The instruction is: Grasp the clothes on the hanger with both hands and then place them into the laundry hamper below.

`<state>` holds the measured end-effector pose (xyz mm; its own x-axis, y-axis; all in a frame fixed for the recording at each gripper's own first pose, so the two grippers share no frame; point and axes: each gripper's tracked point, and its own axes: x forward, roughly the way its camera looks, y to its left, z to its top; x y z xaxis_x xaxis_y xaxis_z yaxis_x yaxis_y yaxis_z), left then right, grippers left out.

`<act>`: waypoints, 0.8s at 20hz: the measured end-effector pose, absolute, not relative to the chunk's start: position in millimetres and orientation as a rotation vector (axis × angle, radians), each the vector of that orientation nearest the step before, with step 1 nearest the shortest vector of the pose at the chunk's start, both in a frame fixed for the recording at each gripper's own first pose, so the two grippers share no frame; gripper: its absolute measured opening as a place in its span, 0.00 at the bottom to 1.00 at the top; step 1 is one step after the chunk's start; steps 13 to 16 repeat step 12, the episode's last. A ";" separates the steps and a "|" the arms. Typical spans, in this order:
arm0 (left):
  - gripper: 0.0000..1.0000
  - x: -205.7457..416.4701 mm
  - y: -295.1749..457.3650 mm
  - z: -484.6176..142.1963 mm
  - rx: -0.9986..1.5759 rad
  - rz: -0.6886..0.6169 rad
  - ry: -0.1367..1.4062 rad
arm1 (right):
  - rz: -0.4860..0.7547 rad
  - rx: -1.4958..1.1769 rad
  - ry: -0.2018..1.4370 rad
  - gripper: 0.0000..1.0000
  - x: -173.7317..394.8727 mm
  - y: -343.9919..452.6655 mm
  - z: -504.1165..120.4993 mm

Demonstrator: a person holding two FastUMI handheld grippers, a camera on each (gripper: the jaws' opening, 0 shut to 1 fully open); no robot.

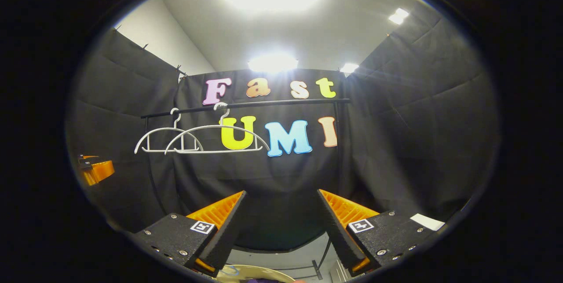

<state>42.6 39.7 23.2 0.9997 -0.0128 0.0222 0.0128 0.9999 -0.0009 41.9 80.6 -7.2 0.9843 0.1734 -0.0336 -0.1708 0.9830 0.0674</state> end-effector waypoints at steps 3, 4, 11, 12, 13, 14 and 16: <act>0.93 41.6 36.0 26.0 0.000 -0.024 -0.024 | 0.166 0.062 0.032 0.94 40.4 78.1 -5.8; 0.99 41.1 35.9 25.5 -0.003 -0.027 -0.025 | 0.163 0.062 0.034 0.94 40.2 77.8 -6.5; 0.99 43.0 36.2 24.0 -0.006 -0.037 -0.018 | 0.145 0.062 0.038 0.94 38.2 72.0 -9.7; 0.99 41.8 36.8 23.9 -0.006 -0.037 -0.020 | 0.142 0.063 0.036 0.94 37.9 71.3 -8.5; 0.99 41.8 36.8 23.9 -0.006 -0.037 -0.020 | 0.142 0.063 0.036 0.94 37.9 71.3 -8.5; 0.99 41.8 36.8 23.9 -0.006 -0.037 -0.020 | 0.142 0.063 0.036 0.94 37.9 71.3 -8.5; 0.99 41.8 36.8 23.9 -0.006 -0.037 -0.020 | 0.142 0.063 0.036 0.94 37.9 71.3 -8.5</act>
